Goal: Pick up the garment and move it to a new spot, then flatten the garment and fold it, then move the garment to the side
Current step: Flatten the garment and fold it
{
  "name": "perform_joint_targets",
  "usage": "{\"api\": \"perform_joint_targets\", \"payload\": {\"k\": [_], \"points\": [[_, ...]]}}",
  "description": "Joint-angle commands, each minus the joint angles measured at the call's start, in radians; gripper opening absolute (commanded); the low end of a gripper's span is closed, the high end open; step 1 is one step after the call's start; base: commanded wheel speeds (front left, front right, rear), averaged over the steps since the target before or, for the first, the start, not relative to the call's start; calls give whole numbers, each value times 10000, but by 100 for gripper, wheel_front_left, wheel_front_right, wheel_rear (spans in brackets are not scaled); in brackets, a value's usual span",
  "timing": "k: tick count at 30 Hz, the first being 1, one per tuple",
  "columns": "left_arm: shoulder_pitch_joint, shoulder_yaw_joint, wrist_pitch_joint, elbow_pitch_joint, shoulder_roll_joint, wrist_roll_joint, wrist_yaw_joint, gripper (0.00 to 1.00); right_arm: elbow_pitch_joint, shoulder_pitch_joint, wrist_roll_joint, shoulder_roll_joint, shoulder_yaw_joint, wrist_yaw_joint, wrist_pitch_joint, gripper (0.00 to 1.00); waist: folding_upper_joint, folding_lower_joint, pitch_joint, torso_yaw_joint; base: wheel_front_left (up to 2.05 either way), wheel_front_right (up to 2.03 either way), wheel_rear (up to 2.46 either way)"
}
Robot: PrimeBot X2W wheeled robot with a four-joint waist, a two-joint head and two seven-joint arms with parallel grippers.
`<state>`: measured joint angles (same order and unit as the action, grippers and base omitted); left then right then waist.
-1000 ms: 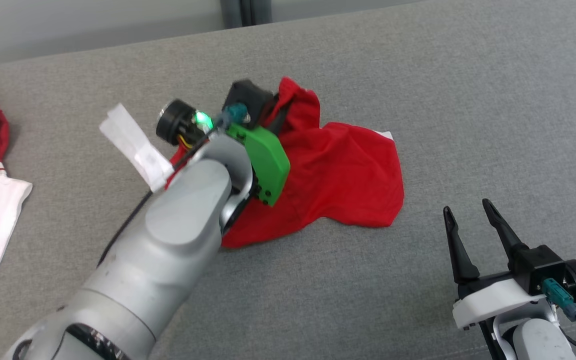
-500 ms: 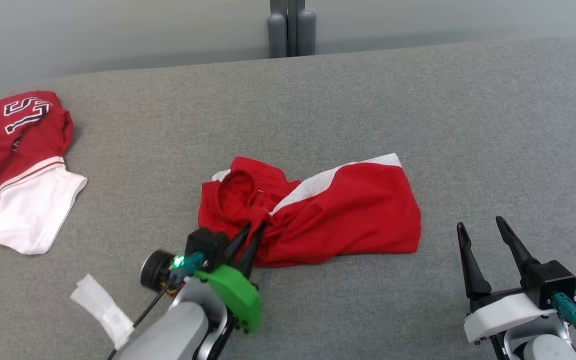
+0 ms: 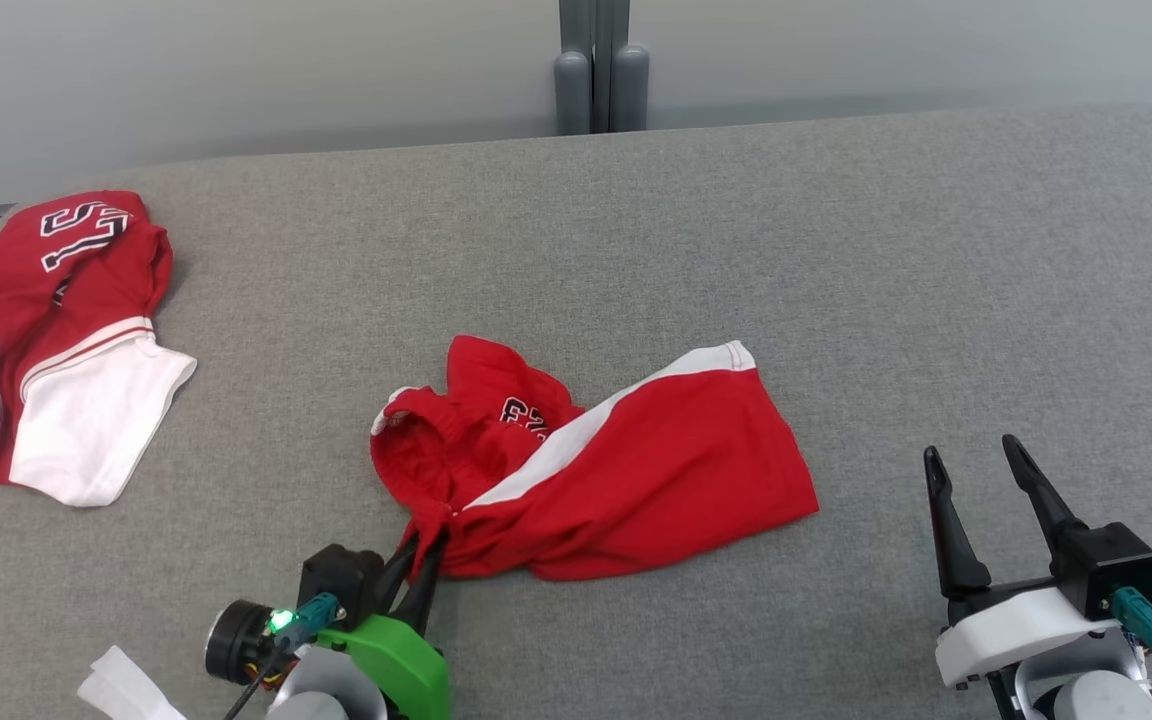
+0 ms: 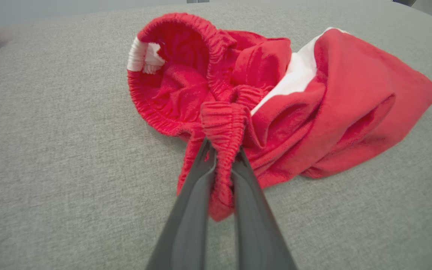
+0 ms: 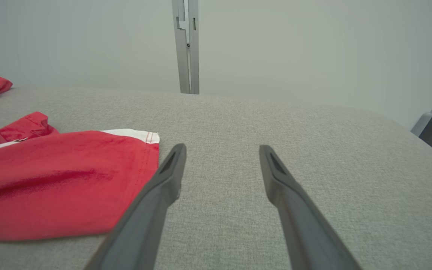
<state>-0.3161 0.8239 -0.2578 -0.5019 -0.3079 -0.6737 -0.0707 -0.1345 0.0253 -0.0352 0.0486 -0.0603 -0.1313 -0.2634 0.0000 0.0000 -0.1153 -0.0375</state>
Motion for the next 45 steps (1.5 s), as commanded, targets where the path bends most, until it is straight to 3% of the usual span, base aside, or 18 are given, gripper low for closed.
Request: {"api": "perform_joint_targets", "payload": {"k": [1, 4, 5, 7, 8, 16, 23, 31, 37, 45], "points": [[110, -80, -70, -211, -131, 197, -13, 0, -7, -1, 26, 36, -19, 10, -20, 100, 0, 0, 1, 24, 0, 0, 0], [31, -225, -74, -619, -76, 262, 127, 0, -5, 26, 37, 34, -21, 10, -20, 100, 0, 0, -1, 75, 0, 0, 0], [19, -306, -77, -760, -26, 215, 204, 7, -6, 33, 36, 36, -24, 10, -20, 100, 0, 0, -2, 97, 0, 0, 0], [18, -522, -75, -807, 55, 109, 355, 58, -1, 48, 27, 34, -44, 10, -20, 100, 0, 0, -12, 127, 0, 0, 0], [73, -666, -74, -787, 97, 25, 438, 100, 6, 51, 22, 34, -57, 10, -20, 100, 0, 0, -13, 132, 0, 0, 0], [335, -2344, -76, 685, 285, -38, 945, 100, 18, 165, 57, 34, -216, 10, -20, 100, 0, 0, 29, -23, 0, 0, 0], [568, -3403, -66, 1927, 498, 544, 930, 100, 87, 624, 214, 34, -128, 10, -20, 100, 0, 0, 49, -236, 0, 0, 0], [1094, -4367, -67, 2142, 911, 1103, 791, 100, -82, 1344, 515, 34, 161, 10, -20, 100, 0, 0, -93, -476, 0, 0, 0], [1400, -5084, -67, 1953, 1578, 1475, 879, 100, -1428, 2349, 963, 36, 730, 12, -20, 100, 0, 0, -297, -788, 0, 0, 0], [1520, -5499, -67, 1599, 2182, 2054, 1338, 100, -5103, 4489, 1550, 39, 917, 12, 7, 100, 0, 0, -459, -1565, 0, 0, 0]]}}
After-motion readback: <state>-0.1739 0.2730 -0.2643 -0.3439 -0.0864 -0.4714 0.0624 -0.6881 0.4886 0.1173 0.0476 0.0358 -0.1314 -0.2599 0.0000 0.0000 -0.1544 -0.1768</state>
